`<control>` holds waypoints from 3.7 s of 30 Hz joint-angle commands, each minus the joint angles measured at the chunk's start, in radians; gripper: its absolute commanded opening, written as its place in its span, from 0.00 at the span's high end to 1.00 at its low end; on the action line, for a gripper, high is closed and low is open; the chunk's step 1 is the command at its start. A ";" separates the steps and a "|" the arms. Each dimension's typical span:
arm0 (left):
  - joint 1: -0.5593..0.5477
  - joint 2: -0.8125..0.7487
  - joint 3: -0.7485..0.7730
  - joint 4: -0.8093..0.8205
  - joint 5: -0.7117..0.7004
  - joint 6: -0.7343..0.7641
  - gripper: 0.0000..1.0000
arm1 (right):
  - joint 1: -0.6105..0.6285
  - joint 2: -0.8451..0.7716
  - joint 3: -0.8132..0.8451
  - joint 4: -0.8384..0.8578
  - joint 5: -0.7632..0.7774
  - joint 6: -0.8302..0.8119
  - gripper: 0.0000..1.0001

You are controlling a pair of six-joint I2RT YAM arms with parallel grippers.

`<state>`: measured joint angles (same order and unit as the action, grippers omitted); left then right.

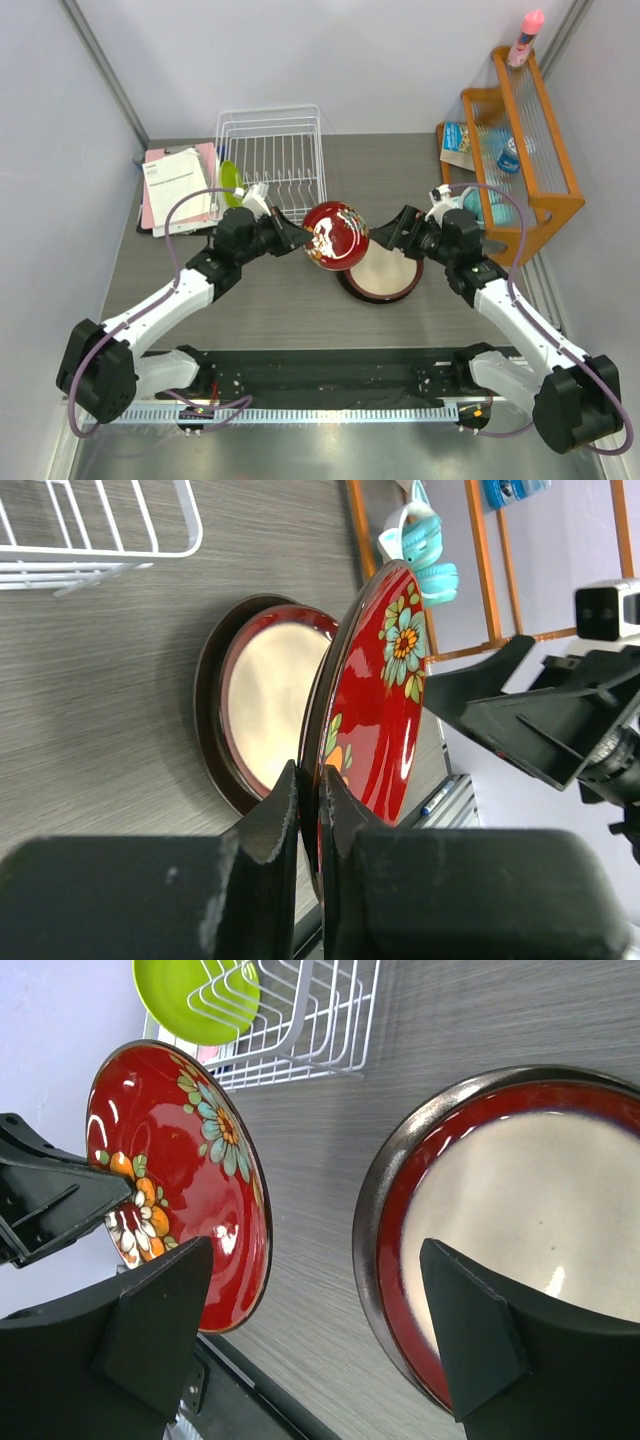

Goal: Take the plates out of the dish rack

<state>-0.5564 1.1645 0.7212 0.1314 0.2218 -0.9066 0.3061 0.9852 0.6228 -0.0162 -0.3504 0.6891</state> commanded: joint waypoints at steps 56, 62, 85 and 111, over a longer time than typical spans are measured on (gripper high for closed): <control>-0.100 -0.166 0.133 -0.329 -0.743 0.399 0.25 | -0.229 0.092 -0.058 -0.085 0.004 -0.037 0.99; -0.100 -0.167 0.142 -0.363 -0.826 0.439 0.09 | -0.229 0.151 -0.075 -0.056 -0.029 -0.045 0.99; 0.154 0.170 0.348 -0.245 -0.806 0.569 0.01 | -0.228 0.001 0.058 -0.313 0.142 -0.201 0.33; 0.328 0.673 0.643 -0.210 -0.720 0.538 0.24 | -0.228 0.190 0.126 -0.255 0.073 -0.258 0.35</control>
<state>-0.2493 1.8244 1.3460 -0.1101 -0.5289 -0.3416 0.0807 1.1675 0.7143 -0.3164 -0.2539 0.4465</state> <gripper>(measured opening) 0.797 0.651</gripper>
